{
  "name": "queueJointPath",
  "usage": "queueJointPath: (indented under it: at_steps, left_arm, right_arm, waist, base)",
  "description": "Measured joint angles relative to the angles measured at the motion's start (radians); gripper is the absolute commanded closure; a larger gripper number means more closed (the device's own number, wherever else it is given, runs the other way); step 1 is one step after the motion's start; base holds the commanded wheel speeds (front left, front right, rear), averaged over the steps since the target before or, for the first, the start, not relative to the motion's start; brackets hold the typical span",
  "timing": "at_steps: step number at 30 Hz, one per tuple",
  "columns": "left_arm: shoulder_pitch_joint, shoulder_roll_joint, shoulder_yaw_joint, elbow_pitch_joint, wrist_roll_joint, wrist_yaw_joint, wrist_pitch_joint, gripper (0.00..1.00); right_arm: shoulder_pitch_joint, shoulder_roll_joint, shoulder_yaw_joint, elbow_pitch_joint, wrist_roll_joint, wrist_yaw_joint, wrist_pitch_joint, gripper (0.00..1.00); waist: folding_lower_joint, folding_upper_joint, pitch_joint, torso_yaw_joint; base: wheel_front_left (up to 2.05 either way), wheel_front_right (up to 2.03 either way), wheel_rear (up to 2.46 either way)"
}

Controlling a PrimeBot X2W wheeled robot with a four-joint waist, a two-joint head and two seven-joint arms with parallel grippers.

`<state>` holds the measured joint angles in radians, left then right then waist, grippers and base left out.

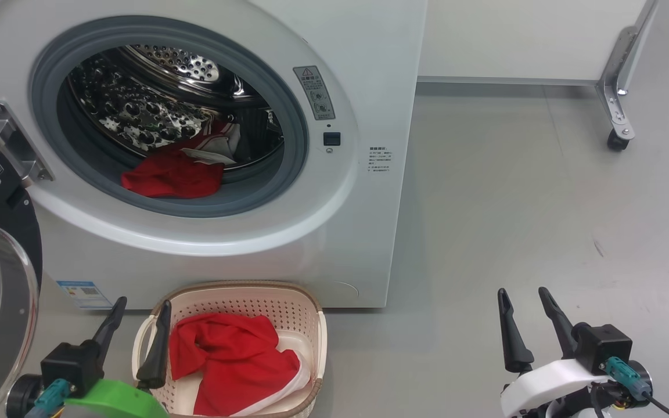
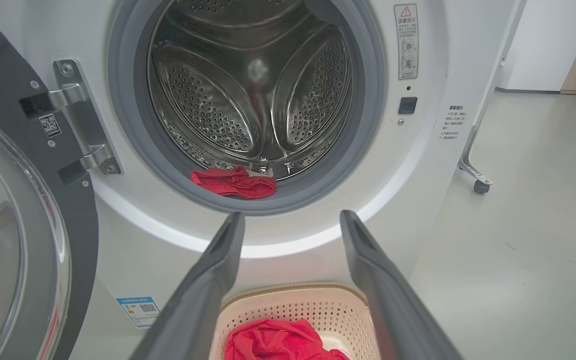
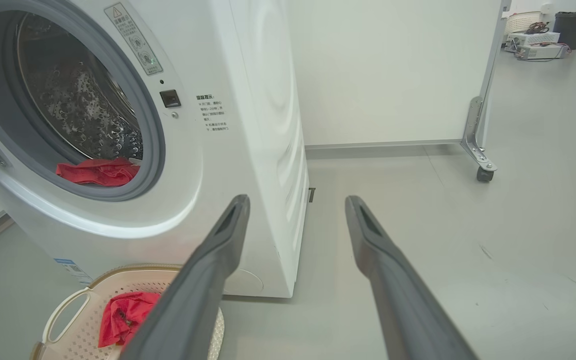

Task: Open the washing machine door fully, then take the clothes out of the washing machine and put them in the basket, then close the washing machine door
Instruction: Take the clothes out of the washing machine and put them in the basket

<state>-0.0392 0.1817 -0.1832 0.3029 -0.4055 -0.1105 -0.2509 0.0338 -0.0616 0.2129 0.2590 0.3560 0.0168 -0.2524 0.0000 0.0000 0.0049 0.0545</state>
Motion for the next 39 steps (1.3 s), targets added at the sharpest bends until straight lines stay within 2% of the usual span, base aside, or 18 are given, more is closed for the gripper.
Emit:
queueJointPath:
  at_steps: [39]
  left_arm:
    - [0.083, -0.043, 0.051, -0.071, 0.082, -0.009, 0.000, 0.00]
  right_arm:
    - [0.011, 0.006, -0.012, -0.005, -0.005, 0.025, 0.000, 0.00]
  waist:
    - [0.0000, 0.0000, -0.004, -0.016]
  base:
    - [0.00, 0.00, 0.00]
